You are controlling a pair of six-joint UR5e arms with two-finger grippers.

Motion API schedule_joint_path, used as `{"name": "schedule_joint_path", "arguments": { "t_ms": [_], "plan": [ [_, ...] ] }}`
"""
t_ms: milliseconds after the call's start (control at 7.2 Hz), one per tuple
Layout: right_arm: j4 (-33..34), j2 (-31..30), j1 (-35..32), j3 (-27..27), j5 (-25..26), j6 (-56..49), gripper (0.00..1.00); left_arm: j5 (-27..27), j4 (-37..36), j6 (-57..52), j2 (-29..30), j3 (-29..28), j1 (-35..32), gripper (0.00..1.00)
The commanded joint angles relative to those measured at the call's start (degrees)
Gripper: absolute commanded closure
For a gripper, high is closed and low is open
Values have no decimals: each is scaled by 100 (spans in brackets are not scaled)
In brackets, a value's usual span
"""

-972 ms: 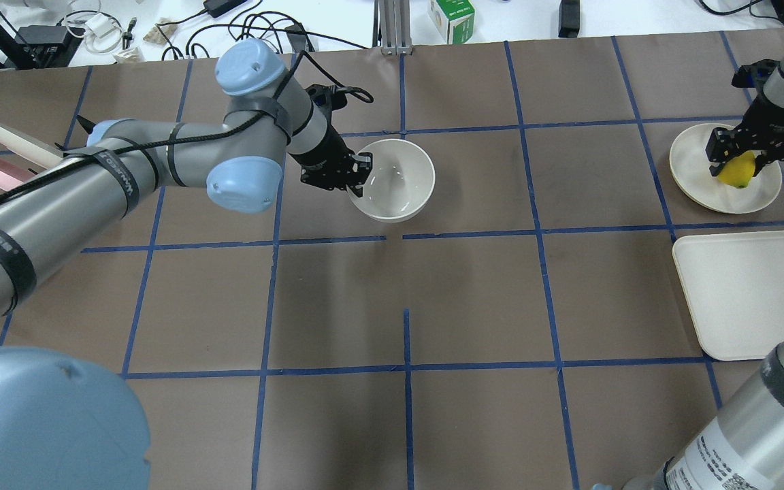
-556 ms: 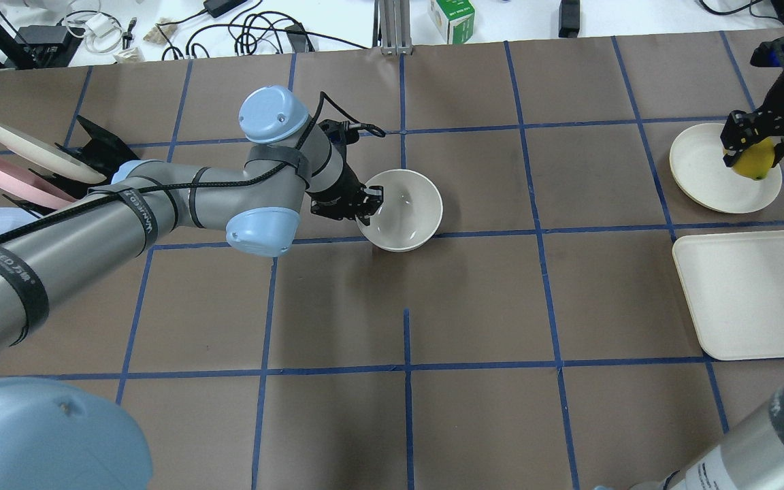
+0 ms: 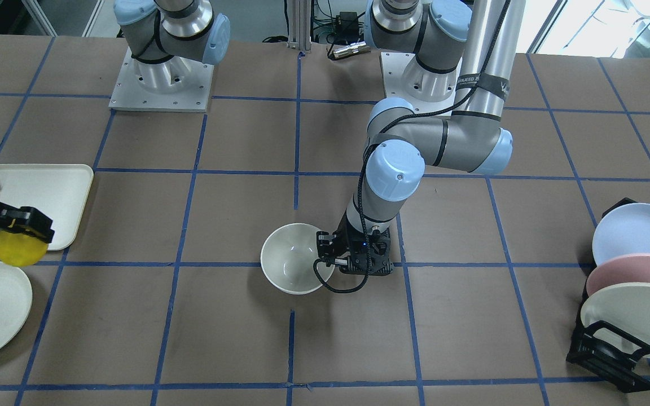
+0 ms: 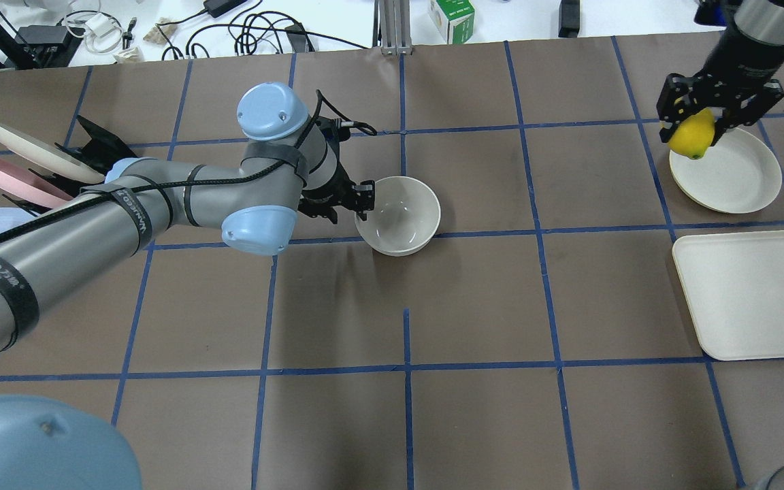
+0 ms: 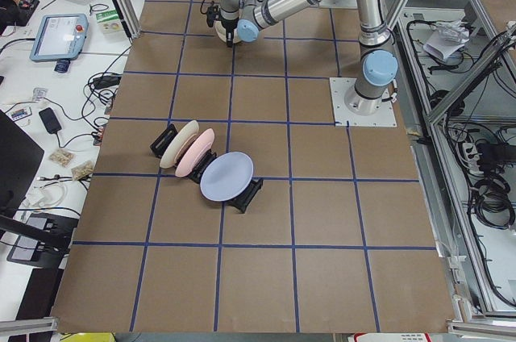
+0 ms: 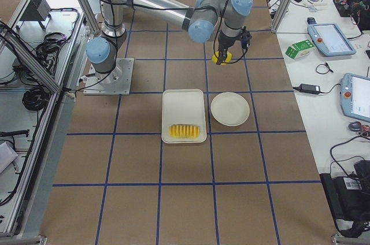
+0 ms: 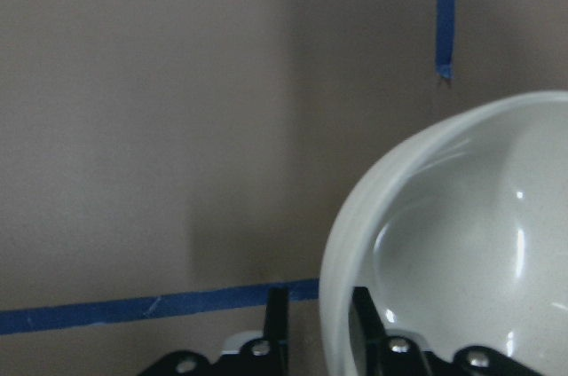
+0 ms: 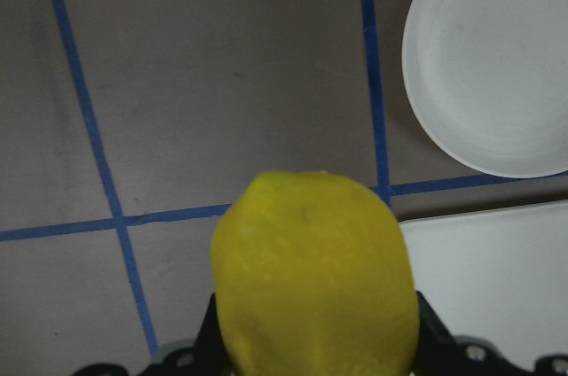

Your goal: Place bowl and put lemon in it

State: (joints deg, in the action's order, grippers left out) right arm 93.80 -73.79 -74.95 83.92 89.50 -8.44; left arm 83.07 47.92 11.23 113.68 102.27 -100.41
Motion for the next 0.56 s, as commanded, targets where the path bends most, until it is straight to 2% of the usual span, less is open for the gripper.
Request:
{"name": "schedule_joint_path", "arguments": {
  "t_ms": [0, 139, 417],
  "plan": [
    [-125, -197, -1051, 1, -98, 1092, 100, 279, 1623, -77, -633, -888, 48, 2],
    [-47, -154, -1622, 1, -116, 1794, 100, 280, 2512, -373, -898, -1215, 222, 1],
    [200, -13, -2110, 80, -134, 2336, 100, 262, 3362, -1225, -1495, -1332, 714, 1]
  ]
}}
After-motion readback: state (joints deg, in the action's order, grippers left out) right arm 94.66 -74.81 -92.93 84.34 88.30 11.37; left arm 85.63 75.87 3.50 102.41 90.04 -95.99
